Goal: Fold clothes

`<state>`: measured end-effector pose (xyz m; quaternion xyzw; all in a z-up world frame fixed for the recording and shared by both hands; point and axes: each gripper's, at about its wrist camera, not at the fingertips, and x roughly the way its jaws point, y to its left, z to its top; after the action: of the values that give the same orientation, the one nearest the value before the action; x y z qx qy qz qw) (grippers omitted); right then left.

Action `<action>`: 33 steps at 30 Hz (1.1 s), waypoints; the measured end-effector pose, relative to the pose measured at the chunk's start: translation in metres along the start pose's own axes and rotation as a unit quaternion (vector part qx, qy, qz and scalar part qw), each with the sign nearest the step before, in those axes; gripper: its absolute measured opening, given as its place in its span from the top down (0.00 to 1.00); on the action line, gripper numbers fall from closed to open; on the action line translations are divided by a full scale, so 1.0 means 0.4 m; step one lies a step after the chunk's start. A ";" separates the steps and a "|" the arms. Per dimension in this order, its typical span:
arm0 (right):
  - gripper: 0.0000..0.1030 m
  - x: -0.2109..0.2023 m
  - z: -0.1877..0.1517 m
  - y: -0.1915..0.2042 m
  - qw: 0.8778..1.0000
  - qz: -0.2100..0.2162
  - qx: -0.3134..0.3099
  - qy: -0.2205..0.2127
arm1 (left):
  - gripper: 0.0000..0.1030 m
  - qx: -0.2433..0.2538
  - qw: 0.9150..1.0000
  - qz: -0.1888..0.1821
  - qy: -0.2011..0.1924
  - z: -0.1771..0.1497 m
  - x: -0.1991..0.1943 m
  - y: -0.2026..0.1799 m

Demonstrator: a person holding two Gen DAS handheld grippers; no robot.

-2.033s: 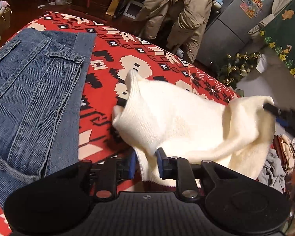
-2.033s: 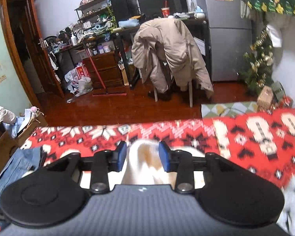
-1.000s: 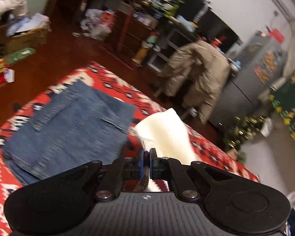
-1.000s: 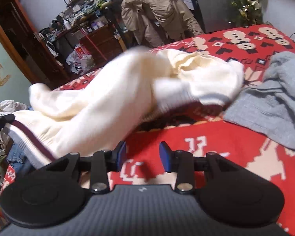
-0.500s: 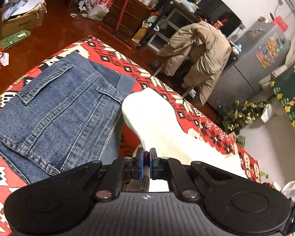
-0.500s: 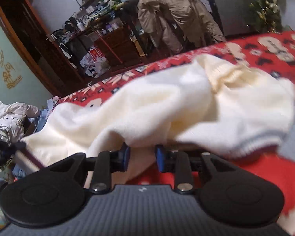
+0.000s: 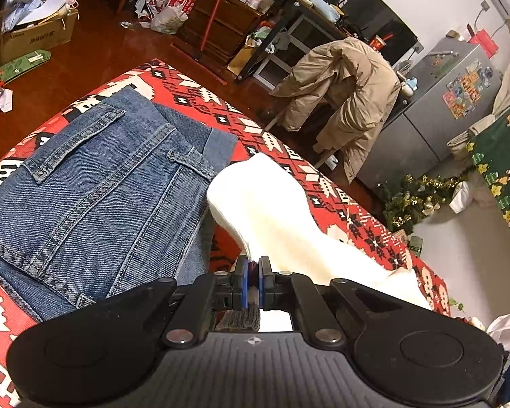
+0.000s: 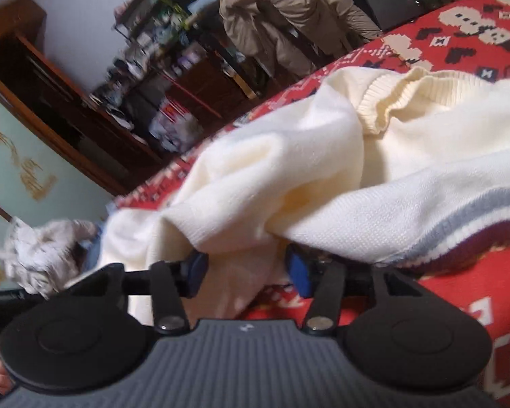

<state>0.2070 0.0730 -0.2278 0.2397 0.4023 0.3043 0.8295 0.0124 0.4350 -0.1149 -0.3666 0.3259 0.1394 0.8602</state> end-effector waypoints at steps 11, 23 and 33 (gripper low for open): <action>0.95 -0.327 0.035 0.100 0.991 -0.068 -0.092 -0.069 | 0.95 0.031 0.995 -0.091 -0.006 -0.039 -0.179 -0.119; 0.85 -0.372 -0.019 0.031 0.985 -0.153 -0.082 -0.006 | 0.95 0.058 0.994 0.027 0.092 -0.205 -0.090 -0.064; 0.64 -0.404 -0.122 -0.033 0.993 -0.109 0.022 0.050 | 0.95 0.047 0.994 0.037 0.088 -0.192 -0.081 -0.045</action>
<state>0.0921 -0.0415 -0.1793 0.1969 0.4735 0.2151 0.8311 -0.0387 0.3671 -0.1237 -0.3238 0.4196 0.1232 0.8390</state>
